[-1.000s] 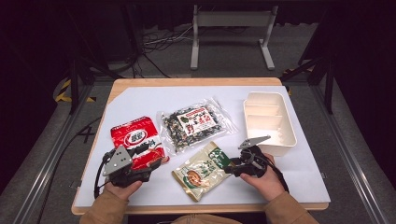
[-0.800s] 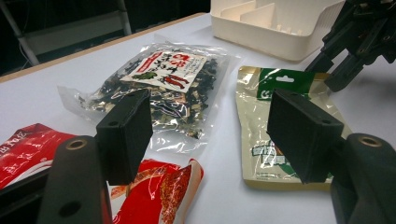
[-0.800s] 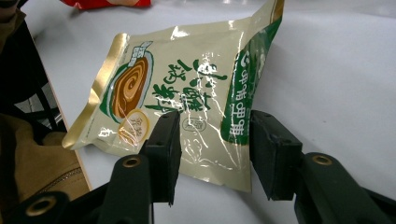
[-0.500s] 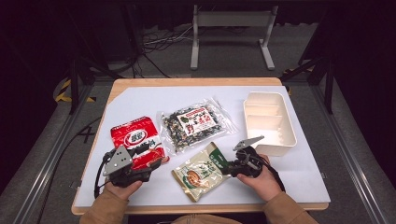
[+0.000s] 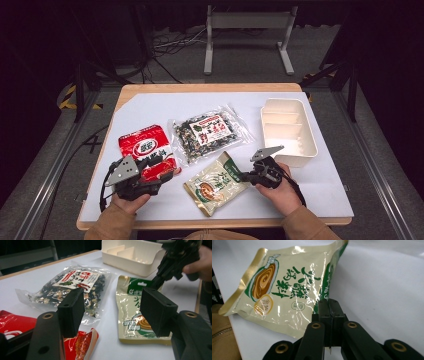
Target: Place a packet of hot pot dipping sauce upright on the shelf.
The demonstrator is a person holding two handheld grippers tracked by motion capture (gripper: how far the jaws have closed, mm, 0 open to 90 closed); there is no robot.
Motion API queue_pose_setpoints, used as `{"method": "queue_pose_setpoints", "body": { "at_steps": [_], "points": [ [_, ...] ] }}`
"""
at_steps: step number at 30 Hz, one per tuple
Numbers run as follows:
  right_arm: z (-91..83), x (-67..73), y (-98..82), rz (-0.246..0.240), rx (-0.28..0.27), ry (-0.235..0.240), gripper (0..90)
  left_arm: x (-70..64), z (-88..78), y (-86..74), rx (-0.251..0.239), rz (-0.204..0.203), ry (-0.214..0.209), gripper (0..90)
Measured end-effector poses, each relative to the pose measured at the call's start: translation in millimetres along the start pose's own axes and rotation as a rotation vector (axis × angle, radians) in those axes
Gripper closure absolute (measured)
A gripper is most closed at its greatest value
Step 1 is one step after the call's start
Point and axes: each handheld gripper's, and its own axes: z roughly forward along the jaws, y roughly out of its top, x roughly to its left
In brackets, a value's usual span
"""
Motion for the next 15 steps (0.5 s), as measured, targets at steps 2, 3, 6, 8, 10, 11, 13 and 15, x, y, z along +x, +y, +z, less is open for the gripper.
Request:
{"method": "queue_pose_setpoints", "body": {
  "at_steps": [2, 3, 6, 8, 10, 11, 13, 15],
  "points": [
    [-4.1, 2.0, 2.4, -0.008, -0.013, -0.001, 90.0, 0.6, 2.0, -1.2, 0.008, 0.008, 0.017, 33.7],
    [-5.8, 3.2, 3.7, -0.012, -0.019, -0.002, 90.0, 1.0, 2.1, -1.4, 0.006, 0.003, 0.022, 33.6],
    [-13.8, 8.6, 9.5, -0.034, -0.033, -0.008, 90.0, 2.0, 1.0, -1.5, -0.002, -0.010, 0.030, 33.0],
    [-16.1, 10.2, 11.0, -0.039, -0.038, -0.010, 90.0, 4.0, 1.5, -1.5, 0.009, -0.030, 0.014, 33.1],
    [-20.6, 13.2, 14.4, -0.053, -0.045, -0.012, 90.0, 6.2, 2.4, -1.9, 0.019, -0.066, -0.024, 34.6],
    [-24.4, 15.8, 17.1, -0.066, -0.051, -0.014, 90.0, 6.6, 2.3, -1.7, 0.024, -0.065, -0.030, 35.1],
    [-28.2, 18.3, 19.8, -0.078, -0.059, -0.014, 90.0, 5.6, 2.4, -1.4, 0.022, -0.062, -0.024, 35.2],
    [-31.8, 20.2, 22.3, -0.087, -0.067, -0.014, 90.0, 5.3, 1.7, -0.9, 0.023, -0.047, -0.011, 35.4]
  ]
}}
